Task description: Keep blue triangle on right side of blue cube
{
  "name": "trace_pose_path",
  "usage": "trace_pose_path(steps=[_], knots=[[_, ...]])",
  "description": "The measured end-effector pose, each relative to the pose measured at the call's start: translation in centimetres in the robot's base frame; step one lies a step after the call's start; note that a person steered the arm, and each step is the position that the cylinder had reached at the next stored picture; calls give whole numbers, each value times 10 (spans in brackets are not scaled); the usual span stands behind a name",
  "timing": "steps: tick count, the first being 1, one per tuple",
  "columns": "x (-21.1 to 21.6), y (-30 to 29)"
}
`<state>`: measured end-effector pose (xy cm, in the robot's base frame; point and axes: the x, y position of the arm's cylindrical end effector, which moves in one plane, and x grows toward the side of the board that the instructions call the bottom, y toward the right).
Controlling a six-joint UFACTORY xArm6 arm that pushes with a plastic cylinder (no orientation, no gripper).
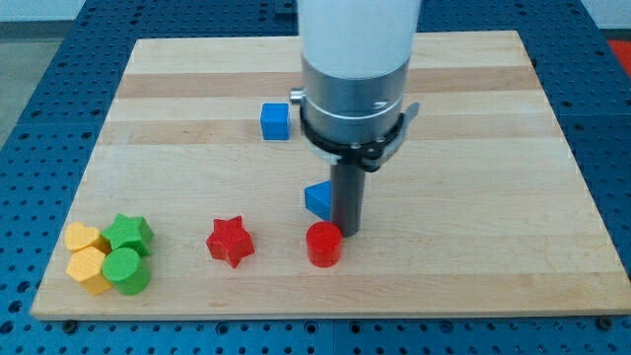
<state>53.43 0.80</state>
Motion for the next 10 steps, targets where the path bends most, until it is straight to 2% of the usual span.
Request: trace_pose_path(steps=[1,3,5,8,10], knots=[[-7,-40],[-68,-56],[-49,-62],[-98,-3],[-72,4]])
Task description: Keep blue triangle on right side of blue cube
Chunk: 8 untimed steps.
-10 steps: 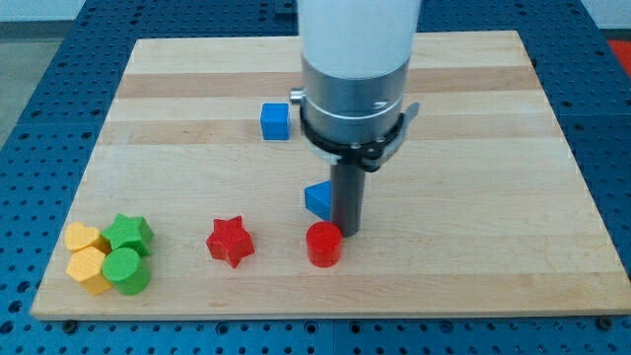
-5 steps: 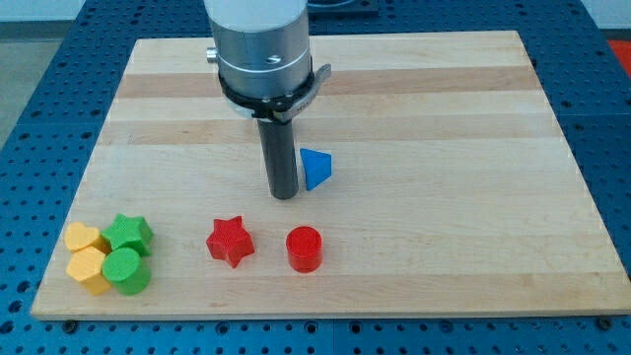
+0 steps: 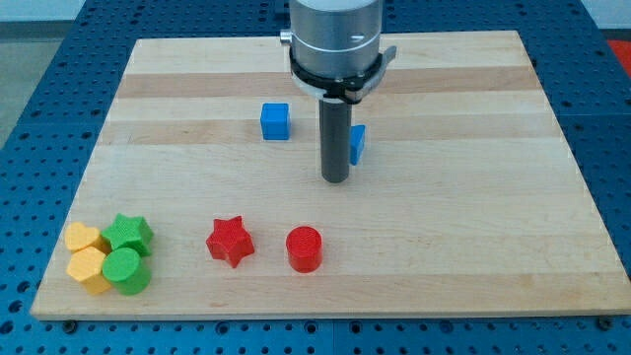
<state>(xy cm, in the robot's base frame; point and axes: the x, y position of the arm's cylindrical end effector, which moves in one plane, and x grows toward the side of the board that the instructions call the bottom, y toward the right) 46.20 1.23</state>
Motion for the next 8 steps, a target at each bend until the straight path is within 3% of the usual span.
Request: trace_pose_path(steps=[4,6,8], knots=[[-58,55],[-35,32],[-68,21]])
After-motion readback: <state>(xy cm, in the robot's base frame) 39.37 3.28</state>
